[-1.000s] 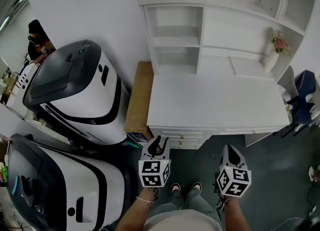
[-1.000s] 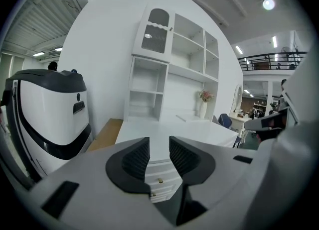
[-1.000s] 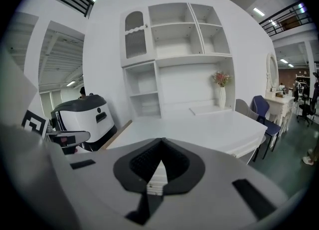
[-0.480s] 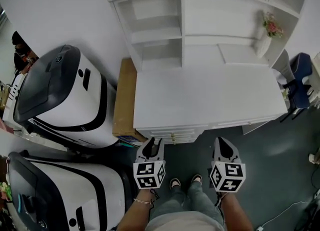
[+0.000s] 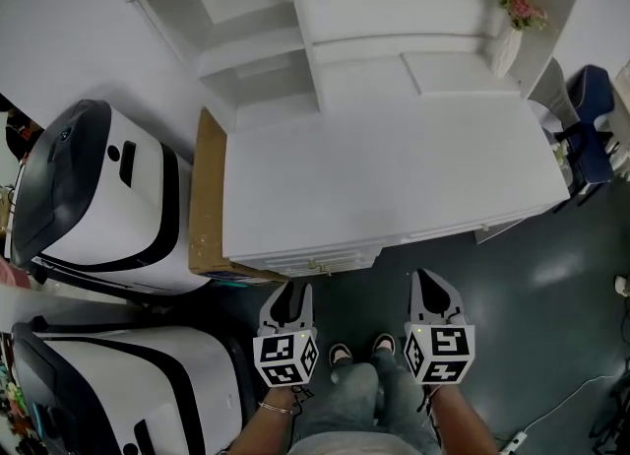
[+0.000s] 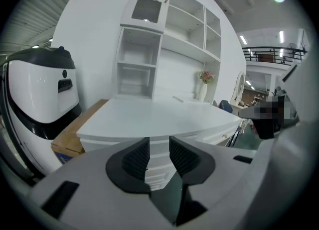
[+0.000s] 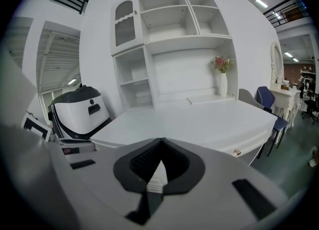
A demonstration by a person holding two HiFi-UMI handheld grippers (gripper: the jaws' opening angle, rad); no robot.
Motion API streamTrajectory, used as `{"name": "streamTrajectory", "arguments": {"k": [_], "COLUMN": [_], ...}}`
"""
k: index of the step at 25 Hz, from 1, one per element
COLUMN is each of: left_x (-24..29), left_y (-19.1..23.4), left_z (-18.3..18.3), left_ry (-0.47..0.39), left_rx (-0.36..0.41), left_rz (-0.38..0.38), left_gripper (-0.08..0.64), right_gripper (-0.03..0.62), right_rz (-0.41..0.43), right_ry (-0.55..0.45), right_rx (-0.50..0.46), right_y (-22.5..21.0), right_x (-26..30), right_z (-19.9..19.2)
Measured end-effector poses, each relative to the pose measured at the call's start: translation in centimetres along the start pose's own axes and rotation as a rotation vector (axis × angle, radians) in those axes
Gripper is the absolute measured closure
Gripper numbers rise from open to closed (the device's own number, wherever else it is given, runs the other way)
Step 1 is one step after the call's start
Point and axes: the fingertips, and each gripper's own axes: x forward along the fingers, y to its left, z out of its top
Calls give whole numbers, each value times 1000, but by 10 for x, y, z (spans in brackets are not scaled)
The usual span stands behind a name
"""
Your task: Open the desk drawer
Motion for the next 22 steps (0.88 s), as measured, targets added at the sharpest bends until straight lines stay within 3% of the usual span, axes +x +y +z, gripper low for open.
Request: {"name": "streamTrajectory", "arguments": {"k": [9,16,22], "left_x": [86,161,225], "left_y": [19,41,58], "left_z": [-139,-261,-355], "left_ry": [32,45,65], "left_rx": [-24,-32,-35], "left_rz": [86,139,192], "left_gripper": [425,425,425], "right_gripper": [584,584,584], "right_rz": [-22,0,14], "right_ry": [15,7,-2], "right_rx": [57,70,88], "right_y": [-54,-71,-81], "right_x": [73,148,202], "right_z": [-123,-225,-290]}}
